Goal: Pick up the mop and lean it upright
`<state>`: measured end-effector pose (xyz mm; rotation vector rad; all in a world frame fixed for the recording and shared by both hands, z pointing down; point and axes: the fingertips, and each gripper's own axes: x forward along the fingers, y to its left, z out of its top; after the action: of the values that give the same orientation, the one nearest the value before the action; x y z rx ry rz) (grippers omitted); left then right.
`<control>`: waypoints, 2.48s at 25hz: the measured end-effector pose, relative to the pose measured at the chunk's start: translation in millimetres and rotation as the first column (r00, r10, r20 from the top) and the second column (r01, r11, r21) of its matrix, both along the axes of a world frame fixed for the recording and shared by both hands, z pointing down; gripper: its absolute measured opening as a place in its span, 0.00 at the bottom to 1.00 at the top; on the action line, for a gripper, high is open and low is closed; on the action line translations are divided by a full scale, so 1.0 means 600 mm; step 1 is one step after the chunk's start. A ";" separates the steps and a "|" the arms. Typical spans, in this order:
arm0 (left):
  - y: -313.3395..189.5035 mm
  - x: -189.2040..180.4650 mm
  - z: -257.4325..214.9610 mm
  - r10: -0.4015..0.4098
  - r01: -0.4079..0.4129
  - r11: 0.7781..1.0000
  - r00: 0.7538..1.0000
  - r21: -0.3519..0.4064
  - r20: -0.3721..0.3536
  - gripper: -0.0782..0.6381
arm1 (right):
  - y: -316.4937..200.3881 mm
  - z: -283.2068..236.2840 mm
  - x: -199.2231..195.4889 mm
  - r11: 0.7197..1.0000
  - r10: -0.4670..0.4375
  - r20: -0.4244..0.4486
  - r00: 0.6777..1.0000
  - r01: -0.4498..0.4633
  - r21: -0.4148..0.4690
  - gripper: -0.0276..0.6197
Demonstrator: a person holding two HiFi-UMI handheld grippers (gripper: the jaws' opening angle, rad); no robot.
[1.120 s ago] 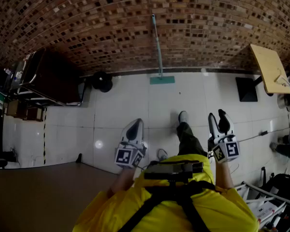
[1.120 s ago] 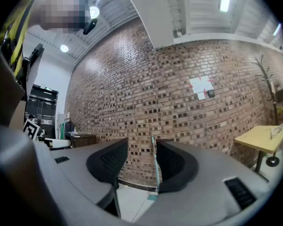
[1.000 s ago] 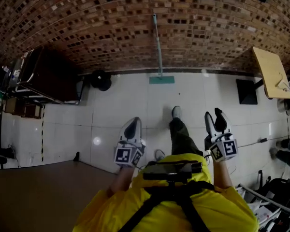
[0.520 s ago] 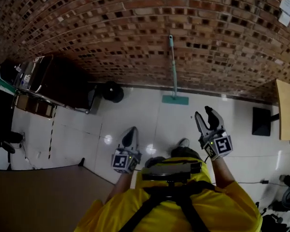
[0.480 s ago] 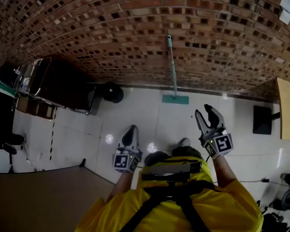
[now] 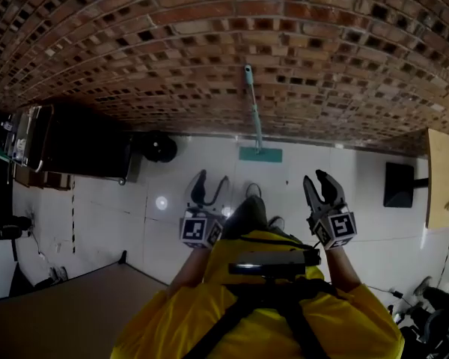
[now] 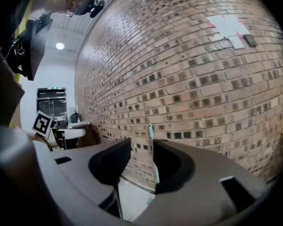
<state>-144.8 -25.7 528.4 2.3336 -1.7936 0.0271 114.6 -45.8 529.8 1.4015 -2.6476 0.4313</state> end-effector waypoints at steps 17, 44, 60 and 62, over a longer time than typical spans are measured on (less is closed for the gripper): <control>-0.624 0.093 0.207 0.097 -0.095 0.990 0.995 -0.109 0.016 0.45 | -0.215 0.010 0.001 0.965 0.247 -0.065 0.967 -0.252 -0.077 0.28; -0.380 0.064 -0.084 0.070 -0.076 0.984 0.997 0.160 0.043 0.26 | -0.243 0.022 0.072 0.970 0.213 -0.039 0.976 -0.216 -0.115 0.28; -0.306 0.059 -0.287 0.094 -0.100 0.952 0.995 0.288 0.035 0.26 | -0.312 -0.023 0.064 0.988 0.148 0.054 0.987 -0.145 -0.059 0.21; -0.303 0.058 -0.282 0.092 -0.097 0.953 0.995 0.287 0.030 0.26 | -0.309 -0.015 0.065 0.987 0.145 0.054 0.988 -0.141 -0.072 0.21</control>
<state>-109.8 -207.2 359.4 2.6226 -1.7963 -0.2173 153.5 -231.4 520.9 1.5875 -2.5596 0.5800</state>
